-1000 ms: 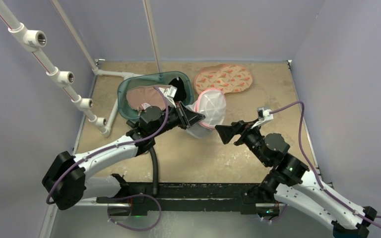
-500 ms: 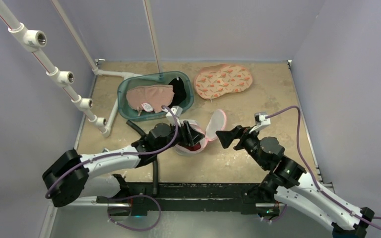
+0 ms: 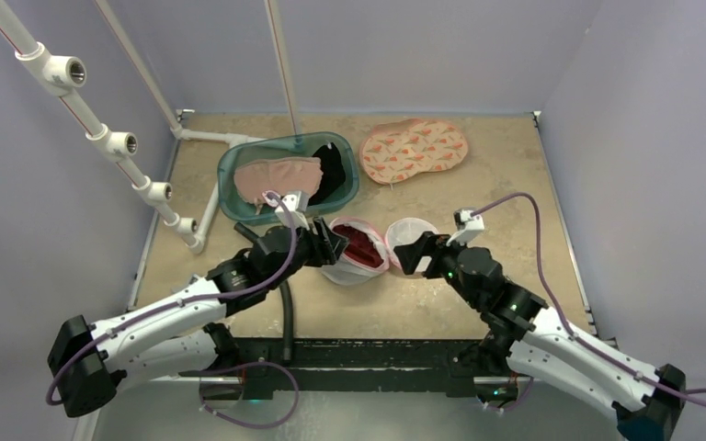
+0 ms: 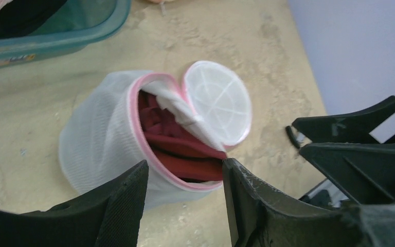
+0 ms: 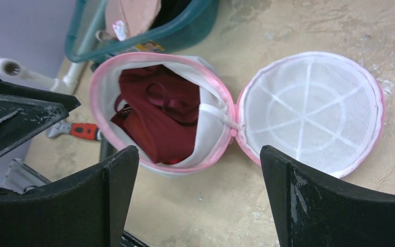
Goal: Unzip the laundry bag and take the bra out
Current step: Place the laundry bag at the center of the board, then pick up the bra from the laundry bag.
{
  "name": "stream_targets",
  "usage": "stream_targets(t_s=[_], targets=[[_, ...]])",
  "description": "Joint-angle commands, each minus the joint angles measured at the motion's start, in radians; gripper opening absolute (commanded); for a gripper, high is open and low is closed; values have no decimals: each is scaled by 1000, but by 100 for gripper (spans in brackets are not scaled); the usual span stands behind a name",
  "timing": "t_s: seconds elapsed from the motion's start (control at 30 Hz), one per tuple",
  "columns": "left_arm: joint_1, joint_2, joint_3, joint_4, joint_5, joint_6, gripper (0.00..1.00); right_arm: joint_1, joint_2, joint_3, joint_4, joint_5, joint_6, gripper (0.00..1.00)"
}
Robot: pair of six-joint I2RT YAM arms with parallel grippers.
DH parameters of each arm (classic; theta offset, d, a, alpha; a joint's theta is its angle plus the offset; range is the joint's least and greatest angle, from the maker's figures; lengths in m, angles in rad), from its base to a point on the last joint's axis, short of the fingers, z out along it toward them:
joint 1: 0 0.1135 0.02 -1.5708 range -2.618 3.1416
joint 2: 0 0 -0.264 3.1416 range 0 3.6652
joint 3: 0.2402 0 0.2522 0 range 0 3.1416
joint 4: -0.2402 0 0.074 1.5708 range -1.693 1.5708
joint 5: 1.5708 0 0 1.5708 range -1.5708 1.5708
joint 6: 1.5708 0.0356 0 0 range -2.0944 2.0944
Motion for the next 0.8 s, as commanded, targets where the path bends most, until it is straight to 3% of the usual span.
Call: stream_targets(t_s=[0.0,0.13,0.27,0.53,0.77], targets=[[-1,58,-23,-63,-57,7,53,-4,107,1,122,9,4,87],[-2,138,2,-99,-102,-17,46,-4,209,-5,263,-40,-31,79],[-8,115,-40,-153,-162,-86,35,-4,288,11,342,-136,-73,75],[-9,34,-140,-125,-155,-119,22,1,328,43,333,-273,-209,76],[-8,31,-152,-130,-157,-104,16,10,312,28,271,-186,-192,79]])
